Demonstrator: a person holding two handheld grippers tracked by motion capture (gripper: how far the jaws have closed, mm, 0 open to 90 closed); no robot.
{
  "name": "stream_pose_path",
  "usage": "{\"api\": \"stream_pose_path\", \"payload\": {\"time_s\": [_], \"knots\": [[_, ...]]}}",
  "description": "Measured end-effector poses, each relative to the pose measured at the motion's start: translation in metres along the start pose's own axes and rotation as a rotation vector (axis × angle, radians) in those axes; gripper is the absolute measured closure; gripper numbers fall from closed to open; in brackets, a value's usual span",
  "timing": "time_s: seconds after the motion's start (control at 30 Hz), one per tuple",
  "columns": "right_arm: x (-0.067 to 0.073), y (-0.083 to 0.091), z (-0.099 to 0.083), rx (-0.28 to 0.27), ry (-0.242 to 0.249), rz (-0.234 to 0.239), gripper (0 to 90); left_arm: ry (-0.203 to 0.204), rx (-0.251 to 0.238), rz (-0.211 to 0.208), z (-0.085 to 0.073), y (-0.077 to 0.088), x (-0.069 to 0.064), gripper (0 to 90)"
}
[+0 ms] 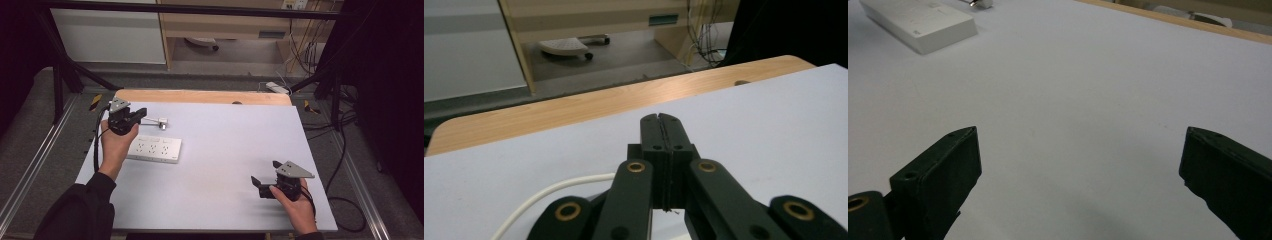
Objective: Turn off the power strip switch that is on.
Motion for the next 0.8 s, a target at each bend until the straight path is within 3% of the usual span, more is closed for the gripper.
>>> {"api": "stream_pose_path", "payload": {"time_s": [0.27, 0.8], "knots": [[0.0, 0.001, 0.0, -0.003, 0.001, 0.001, 3.6, 0.041, 0.03, 0.02, -0.005, -0.005, 0.012, 90.0], [0.0, 0.0, -0.001, 0.007, 0.003, 0.001, 3.8, 0.049, 0.102, 0.034, -0.019, -0.018, 0.02, 90.0]]}}
Point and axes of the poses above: each handheld gripper's, and its own axes: y roughly backward along the jaws, z roughly out of its top, x roughly to its left, the point moved 2 cm from there along -y, roughly forward along the jaws, and after that the axes turned 4 degrees about x, right-handed, at the moved point
